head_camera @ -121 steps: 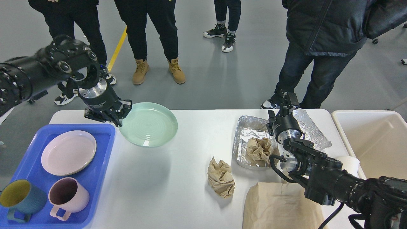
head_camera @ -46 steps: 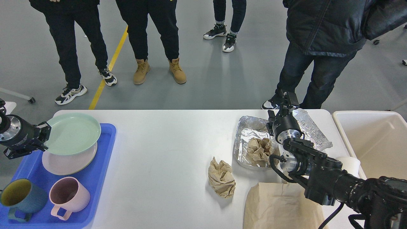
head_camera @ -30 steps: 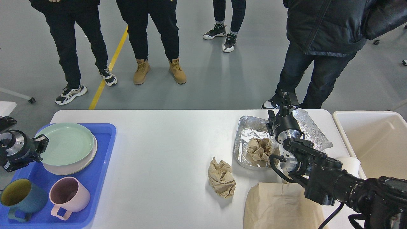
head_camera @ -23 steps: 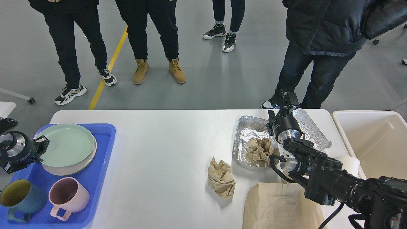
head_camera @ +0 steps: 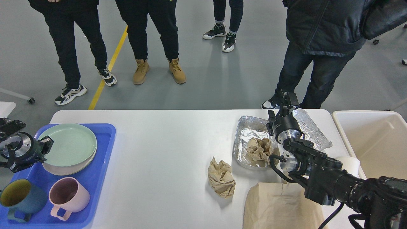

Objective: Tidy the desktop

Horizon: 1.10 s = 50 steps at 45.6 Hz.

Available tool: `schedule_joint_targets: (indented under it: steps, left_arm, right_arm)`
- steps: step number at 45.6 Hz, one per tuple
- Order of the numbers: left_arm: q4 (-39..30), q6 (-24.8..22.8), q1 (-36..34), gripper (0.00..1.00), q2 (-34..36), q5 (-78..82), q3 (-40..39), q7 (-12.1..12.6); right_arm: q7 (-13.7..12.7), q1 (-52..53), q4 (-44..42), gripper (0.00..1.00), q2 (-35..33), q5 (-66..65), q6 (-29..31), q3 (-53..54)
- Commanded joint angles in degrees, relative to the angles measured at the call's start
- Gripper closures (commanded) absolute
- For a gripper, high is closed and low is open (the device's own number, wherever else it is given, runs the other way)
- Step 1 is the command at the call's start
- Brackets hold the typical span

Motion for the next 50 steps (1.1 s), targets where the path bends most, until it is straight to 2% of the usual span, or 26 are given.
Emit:
schedule_joint_targets:
  steps: [1,9,21,26,30,36,42,50]
  left_arm:
    - [0.2,0.0,0.0,0.89,-0.1,0.0,0.0,0.0]
    - [0.2,0.2,0.0,0.72,-0.1,-0.1,-0.1,0.0]
    - [0.2,3.1,0.1,0.37,-0.1,-0.1,-0.7,0.0]
    - [0.2,3.2,0.0,0.18,-0.1,-0.1,-1.0,0.0]
    - [0.2,3.2,0.0,0.09,0.3,-0.2,-1.0,0.0]
    - [0.3,3.2,-0.7,0.06,1.5,-0.7,-3.9,0.0]
    - [2.3,4.0,-1.0,0.05,7.2,-0.8,-8.5,-0.1]
    - [3.9,4.1,-1.7,0.04,8.3,-0.9,-16.0,-0.1]
  right_arm:
    - [0.0,0.0,0.0,0.00,0.0,0.0,0.0,0.0]
    - [0.0,0.0,0.0,0.00,0.0,0.0,0.0,0.0]
    - [0.0,0.0,0.1,0.00,0.0,0.0,0.0,0.0]
    - [0.0,0.0,0.0,0.00,0.0,0.0,0.0,0.0]
    - [0.0,0.0,0.0,0.00,0.0,0.0,0.0,0.0]
    - [0.0,0.0,0.0,0.00,0.0,0.0,0.0,0.0]
    - [0.0,0.0,0.0,0.00,0.0,0.0,0.0,0.0]
    - [0.0,0.0,0.0,0.00,0.0,0.0,0.0,0.0]
